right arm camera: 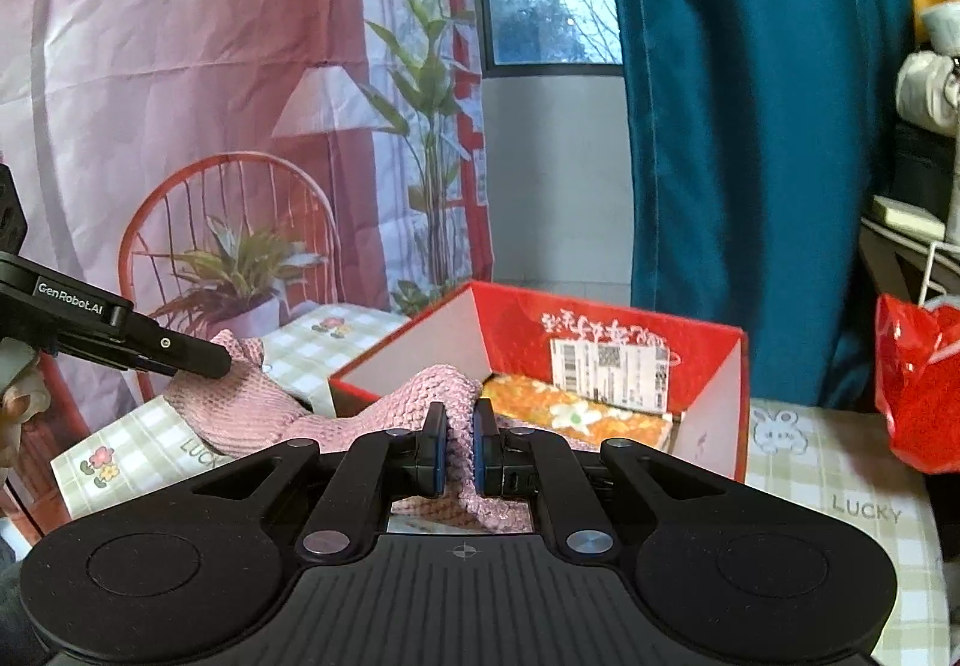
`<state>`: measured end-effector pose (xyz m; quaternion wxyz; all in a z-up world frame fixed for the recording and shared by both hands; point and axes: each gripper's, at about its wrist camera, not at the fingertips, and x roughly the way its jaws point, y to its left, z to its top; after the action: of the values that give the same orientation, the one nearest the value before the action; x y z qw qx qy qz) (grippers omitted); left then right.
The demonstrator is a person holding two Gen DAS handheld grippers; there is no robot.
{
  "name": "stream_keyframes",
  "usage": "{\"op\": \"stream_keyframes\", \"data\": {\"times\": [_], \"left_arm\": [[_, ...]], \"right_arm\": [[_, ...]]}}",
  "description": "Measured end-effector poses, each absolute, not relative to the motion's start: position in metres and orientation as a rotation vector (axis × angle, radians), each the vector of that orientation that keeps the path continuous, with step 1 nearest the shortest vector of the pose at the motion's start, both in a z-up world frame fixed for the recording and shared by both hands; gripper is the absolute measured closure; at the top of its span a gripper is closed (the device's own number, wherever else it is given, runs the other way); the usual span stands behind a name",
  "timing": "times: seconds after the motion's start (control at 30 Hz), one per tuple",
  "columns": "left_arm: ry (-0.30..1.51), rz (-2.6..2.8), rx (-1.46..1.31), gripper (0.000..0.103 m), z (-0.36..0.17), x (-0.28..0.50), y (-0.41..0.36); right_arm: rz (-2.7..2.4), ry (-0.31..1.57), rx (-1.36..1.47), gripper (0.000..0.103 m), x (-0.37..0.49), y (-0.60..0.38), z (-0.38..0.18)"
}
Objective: Organize soft objects
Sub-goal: 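Lower the pink cloth into the box and open both grippers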
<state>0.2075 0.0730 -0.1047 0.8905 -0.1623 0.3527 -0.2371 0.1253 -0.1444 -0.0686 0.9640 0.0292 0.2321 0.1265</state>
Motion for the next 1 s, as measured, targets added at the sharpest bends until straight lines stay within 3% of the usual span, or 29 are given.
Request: {"op": "stream_keyframes", "data": {"times": [0.03, 0.07, 0.17, 0.73, 1.0], "left_arm": [[0.733, -0.489, -0.331, 0.073, -0.106, 0.208, 0.071], [0.733, -0.489, -0.324, 0.082, -0.109, 0.208, 0.07], [0.741, -0.477, -0.323, 0.085, -0.115, 0.21, 0.067], [0.608, -0.48, -0.208, 0.087, -0.073, 0.269, 0.019], [0.636, -0.462, -0.098, 0.087, -0.09, 0.312, -0.017]], "right_arm": [[0.257, 0.466, 0.055, 0.095, 0.126, -0.143, -0.068], [0.258, 0.461, 0.05, 0.095, 0.126, -0.142, -0.066], [0.257, 0.459, 0.037, 0.095, 0.127, -0.14, -0.065], [0.186, 0.443, 0.06, 0.095, 0.173, -0.177, -0.057], [0.104, 0.522, 0.11, 0.095, 0.224, -0.208, -0.086]]}}
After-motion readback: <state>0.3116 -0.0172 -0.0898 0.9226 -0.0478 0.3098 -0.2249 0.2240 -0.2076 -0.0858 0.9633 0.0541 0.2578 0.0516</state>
